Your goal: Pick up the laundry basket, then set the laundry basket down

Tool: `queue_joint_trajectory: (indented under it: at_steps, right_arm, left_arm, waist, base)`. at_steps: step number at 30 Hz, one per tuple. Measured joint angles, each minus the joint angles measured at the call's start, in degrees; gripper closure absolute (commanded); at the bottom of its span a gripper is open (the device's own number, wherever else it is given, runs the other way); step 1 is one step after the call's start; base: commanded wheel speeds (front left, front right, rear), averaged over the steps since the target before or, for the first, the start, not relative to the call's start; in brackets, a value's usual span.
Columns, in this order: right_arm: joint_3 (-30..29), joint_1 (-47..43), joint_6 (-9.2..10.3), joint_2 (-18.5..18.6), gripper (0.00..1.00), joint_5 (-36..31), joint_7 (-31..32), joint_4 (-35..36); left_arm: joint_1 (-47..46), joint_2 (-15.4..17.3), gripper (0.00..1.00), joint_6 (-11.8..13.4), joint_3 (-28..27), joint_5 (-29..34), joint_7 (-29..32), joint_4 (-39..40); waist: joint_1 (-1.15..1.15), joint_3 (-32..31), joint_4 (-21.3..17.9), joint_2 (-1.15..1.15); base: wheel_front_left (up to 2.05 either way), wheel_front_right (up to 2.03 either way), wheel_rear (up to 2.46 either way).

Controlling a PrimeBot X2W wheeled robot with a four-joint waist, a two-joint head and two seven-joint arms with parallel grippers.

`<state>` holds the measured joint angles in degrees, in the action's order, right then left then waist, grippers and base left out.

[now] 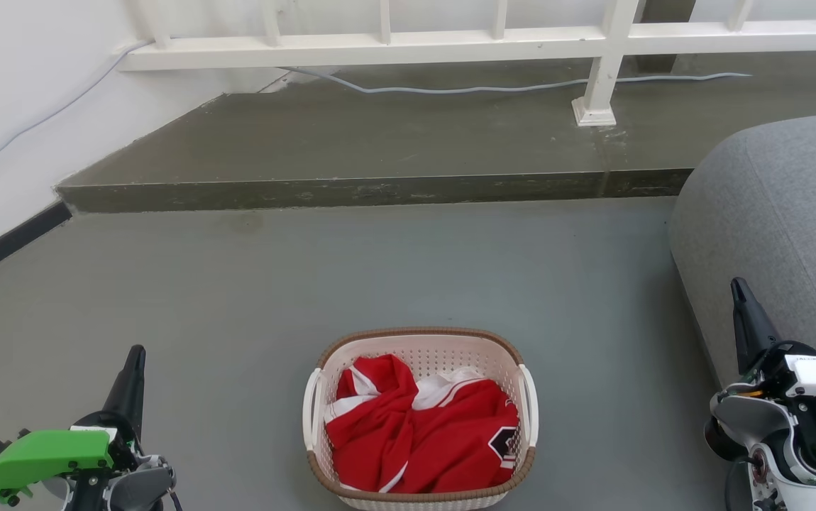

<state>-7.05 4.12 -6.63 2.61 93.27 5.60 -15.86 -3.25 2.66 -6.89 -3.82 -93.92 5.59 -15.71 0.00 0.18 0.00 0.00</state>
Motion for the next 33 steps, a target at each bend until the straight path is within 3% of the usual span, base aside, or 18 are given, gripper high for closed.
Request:
queue_joint_trajectory:
  at_steps: [17,18,33]
  right_arm:
    - [0.0,0.0,0.0,0.0,1.0,0.0,0.0,0.0]
    - [0.0,0.0,0.0,0.0,0.0,0.0,0.0,0.0]
    - [0.2,-2.4,0.16,-1.3,0.0,-0.7,-1.0,-2.3]
  left_arm:
    - [0.0,0.0,1.0,0.0,0.0,0.0,0.0,0.0]
    - [0.0,0.0,0.0,0.0,0.0,0.0,0.0,0.0]
    - [2.0,-1.2,0.0,0.1,0.7,0.0,-0.5,-2.1]
  waist:
    - [0.0,0.0,0.0,0.0]
    - [0.0,0.0,0.0,0.0]
    - [0.0,0.0,0.0,0.0]
  base:
    - [0.0,0.0,0.0]
    - [0.0,0.0,0.0]
    - [0.0,0.0,0.0]
